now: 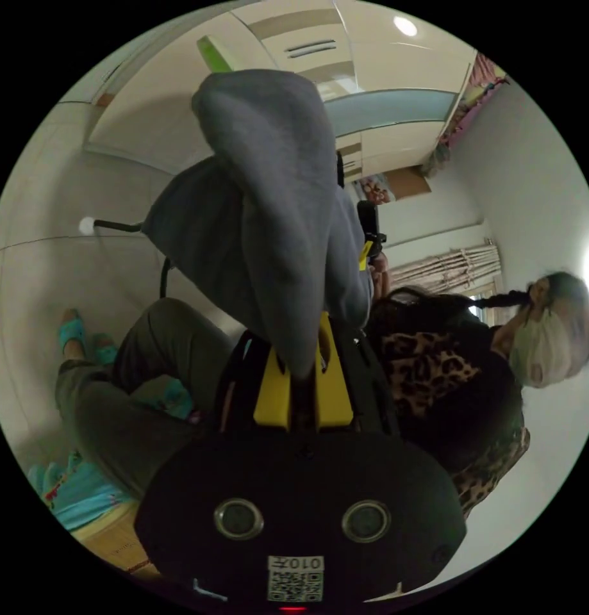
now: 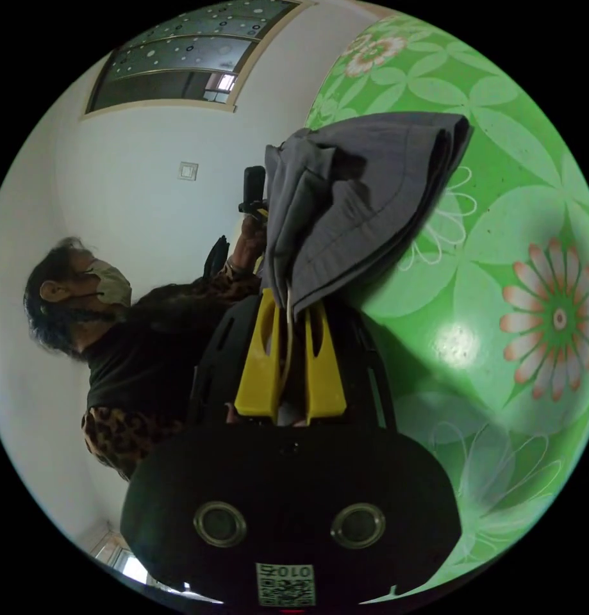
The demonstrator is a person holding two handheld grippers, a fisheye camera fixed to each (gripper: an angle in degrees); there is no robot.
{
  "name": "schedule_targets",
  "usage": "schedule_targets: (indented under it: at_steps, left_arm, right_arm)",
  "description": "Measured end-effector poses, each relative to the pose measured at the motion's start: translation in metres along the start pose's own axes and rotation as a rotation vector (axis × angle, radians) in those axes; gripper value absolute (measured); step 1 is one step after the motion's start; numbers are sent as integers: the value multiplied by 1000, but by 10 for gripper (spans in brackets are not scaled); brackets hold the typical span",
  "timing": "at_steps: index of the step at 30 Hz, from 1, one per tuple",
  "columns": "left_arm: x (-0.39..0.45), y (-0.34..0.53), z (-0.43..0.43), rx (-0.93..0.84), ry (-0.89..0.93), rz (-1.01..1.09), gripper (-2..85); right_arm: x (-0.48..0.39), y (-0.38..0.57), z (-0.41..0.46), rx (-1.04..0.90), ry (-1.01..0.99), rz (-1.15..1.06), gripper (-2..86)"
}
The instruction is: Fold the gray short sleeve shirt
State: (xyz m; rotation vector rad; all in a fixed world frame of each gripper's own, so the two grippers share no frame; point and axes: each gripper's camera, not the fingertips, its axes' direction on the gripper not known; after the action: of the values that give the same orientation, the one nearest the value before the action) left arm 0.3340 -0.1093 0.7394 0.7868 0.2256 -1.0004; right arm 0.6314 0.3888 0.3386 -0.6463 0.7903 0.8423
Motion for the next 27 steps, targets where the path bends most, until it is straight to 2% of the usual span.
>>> schedule_targets:
  at_steps: [10, 15, 27]
  left_arm:
    - [12, 15, -10, 80, -56, -88, 89]
    - [12, 20, -25, 70, -25, -80, 91]
    - [-25, -53, -18, -66, 126, -56, 86]
  right_arm:
    - [-56, -26, -9, -74, 123, -140, 60]
    - [-73, -19, -2, -53, 216, -86, 60]
    - [-104, 49, 2, 115, 74, 67, 62]
